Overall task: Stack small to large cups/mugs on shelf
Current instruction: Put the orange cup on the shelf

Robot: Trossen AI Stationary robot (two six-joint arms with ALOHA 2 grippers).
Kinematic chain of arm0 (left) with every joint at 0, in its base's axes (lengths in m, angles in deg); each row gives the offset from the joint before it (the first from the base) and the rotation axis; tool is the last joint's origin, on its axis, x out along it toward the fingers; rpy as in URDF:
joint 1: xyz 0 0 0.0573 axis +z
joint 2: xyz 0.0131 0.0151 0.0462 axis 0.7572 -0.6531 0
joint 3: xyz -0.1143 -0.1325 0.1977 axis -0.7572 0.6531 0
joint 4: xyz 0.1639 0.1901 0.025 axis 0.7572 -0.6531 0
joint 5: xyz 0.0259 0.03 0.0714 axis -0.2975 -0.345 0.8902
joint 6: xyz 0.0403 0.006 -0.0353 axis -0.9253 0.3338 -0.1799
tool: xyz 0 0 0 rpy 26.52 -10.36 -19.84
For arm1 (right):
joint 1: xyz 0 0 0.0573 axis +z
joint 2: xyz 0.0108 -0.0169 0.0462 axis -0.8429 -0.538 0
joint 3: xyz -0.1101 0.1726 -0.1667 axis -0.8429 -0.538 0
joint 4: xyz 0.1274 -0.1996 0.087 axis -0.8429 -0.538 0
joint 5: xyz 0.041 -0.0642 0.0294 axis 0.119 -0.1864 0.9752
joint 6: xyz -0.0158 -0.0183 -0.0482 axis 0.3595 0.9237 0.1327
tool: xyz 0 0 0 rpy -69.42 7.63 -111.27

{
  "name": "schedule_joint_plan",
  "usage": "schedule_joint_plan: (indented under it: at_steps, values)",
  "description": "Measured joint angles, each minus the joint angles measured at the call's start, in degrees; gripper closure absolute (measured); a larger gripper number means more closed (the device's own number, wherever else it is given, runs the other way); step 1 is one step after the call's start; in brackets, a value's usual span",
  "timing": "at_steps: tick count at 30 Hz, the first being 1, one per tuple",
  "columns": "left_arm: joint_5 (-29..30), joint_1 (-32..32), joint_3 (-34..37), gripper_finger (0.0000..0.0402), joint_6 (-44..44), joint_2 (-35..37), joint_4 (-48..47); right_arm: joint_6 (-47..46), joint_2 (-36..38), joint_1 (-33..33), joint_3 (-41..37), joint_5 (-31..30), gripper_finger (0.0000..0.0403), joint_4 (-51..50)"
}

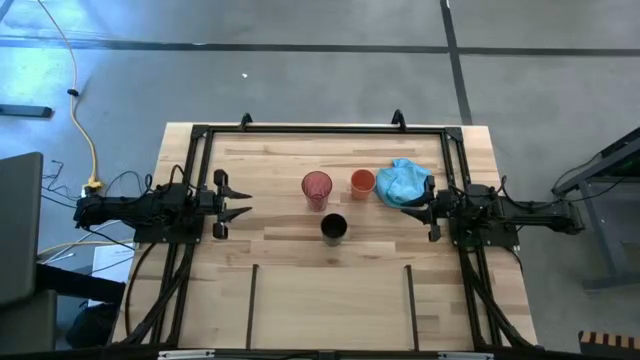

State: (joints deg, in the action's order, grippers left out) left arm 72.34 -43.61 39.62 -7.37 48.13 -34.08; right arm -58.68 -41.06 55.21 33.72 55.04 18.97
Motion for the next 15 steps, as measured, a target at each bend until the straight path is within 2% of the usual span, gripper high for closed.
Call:
schedule_joint_plan:
  at_steps: [15]
  values:
    - [0.0,0.0,0.0,0.0268,0.0,0.0,0.0,-0.9,0.0,0.0,0.0,0.0,0.0336,0.0]
